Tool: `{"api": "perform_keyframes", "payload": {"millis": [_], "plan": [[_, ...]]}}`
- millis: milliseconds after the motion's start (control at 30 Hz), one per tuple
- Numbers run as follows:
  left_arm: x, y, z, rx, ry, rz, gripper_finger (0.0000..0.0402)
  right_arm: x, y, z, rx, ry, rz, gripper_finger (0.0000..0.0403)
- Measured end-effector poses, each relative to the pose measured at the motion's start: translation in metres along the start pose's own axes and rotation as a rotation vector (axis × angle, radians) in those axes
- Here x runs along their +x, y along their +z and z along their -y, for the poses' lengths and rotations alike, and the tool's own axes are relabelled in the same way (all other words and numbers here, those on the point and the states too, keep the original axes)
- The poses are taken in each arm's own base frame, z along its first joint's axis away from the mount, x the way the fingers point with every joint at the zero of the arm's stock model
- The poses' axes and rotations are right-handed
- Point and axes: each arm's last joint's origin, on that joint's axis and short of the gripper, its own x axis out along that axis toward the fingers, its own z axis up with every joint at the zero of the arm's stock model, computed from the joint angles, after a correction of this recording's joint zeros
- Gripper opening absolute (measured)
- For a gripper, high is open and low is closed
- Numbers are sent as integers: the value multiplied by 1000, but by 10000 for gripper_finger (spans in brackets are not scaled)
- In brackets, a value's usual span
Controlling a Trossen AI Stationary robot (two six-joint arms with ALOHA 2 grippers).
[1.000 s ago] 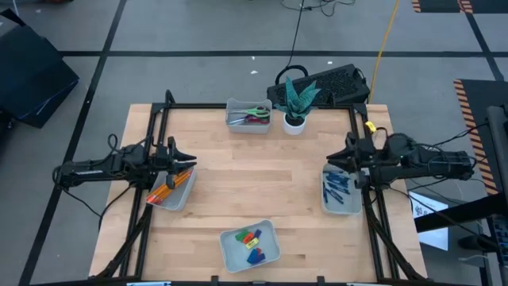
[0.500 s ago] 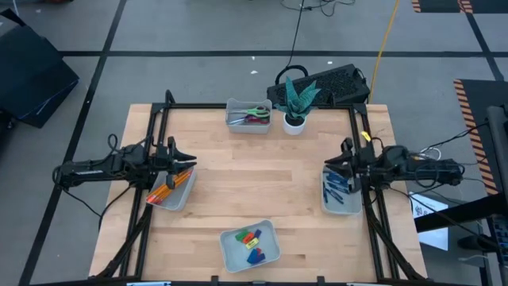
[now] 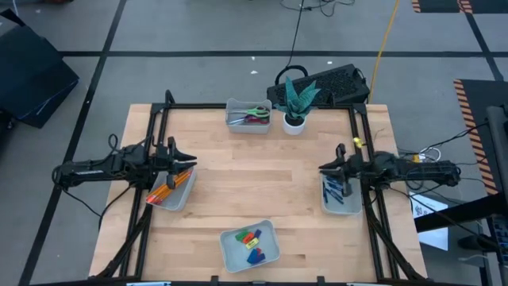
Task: Sort crayons/erasers/pens/pencils in bins
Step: Return to Home Position
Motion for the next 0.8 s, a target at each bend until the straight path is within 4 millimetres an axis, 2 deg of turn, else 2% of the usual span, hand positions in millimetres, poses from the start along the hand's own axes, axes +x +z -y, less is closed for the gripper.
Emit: {"api": "perform_keyframes", "payload": {"millis": [467,567,633,733,800], "plan": [[1,-1,0,0,4,-15,88,3,1,0,-5,-2,-2,50],[0,-7,-1,-12,25,-74,88,3,0,0,-5,-2,-3,50],[0,-12,0,6,-34,-131,88,3,0,0,-5,-2,-3,50],[-4,-20,5,121,-230,-202,88,3,0,0,-5,-2,-3,50],[-7,-23,7,116,-296,-235,88,3,0,0,-5,-2,-3,50]]}}
